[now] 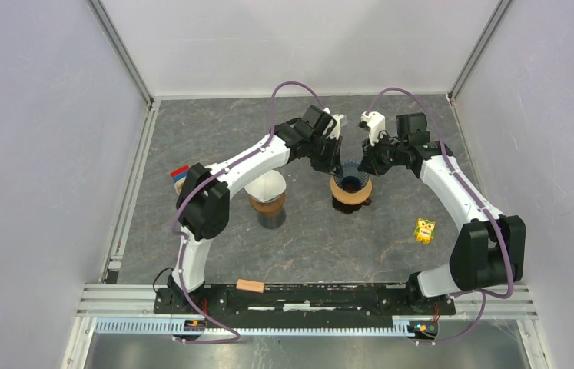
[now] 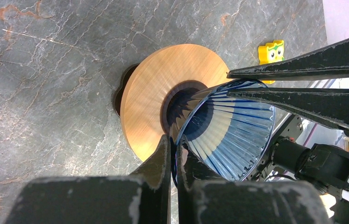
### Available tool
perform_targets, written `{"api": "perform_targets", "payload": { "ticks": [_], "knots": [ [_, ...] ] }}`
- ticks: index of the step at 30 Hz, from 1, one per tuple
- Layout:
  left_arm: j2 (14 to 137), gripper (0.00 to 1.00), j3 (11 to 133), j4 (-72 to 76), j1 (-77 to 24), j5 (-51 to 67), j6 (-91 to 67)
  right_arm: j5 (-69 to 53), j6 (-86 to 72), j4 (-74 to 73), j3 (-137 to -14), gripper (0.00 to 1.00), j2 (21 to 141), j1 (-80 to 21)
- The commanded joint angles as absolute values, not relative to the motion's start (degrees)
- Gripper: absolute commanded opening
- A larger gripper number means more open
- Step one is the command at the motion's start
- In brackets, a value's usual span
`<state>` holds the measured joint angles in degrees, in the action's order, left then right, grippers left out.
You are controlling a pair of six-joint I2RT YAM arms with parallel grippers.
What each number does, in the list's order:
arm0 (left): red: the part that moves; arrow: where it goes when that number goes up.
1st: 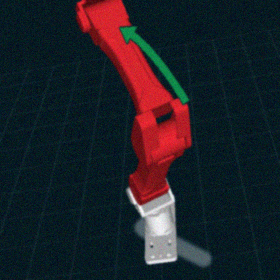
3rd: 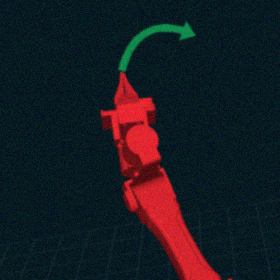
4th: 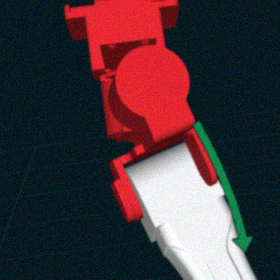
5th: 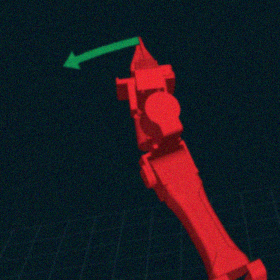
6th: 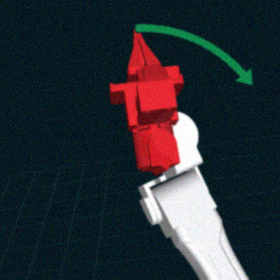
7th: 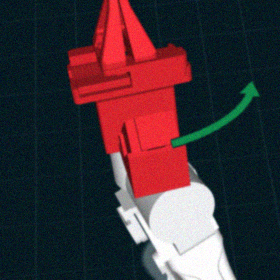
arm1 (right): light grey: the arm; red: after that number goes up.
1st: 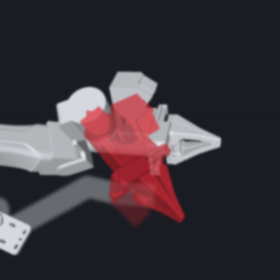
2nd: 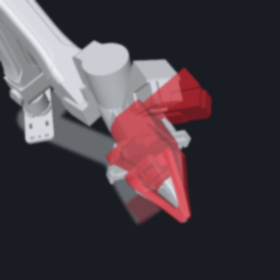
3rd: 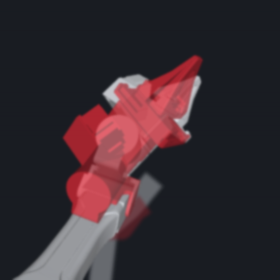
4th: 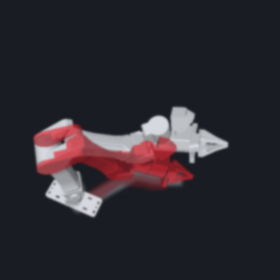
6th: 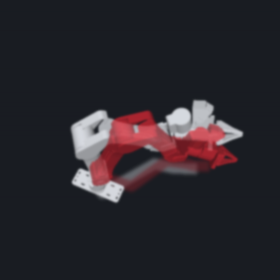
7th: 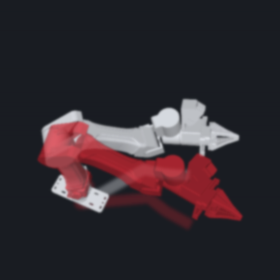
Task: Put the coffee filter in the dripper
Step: Place the coffee dripper in the dripper holder.
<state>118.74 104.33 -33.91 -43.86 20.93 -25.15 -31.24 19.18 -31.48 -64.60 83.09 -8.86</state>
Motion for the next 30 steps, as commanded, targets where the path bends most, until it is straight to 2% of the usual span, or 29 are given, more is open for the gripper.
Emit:
{"api": "perform_targets", "payload": {
  "ticks": [1, 10, 30],
  "knots": [
    [121.4, 0.02, 106.7, -34.9, -45.6, 21.8, -20.0, -26.1, 22.7, -30.1, -60.7, 0.0, 85.4, -8.7],
    [122.9, 0.02, 109.5, -37.6, -46.9, 20.7, -18.2, -25.6, 23.6, -27.7, -56.2, 0.0, 84.8, -8.7],
    [123.0, 0.02, 103.1, -35.4, -49.3, 20.0, -17.3, -25.3, 22.9, -24.2, -51.4, 0.0, 83.3, -9.4]
  ]
}}
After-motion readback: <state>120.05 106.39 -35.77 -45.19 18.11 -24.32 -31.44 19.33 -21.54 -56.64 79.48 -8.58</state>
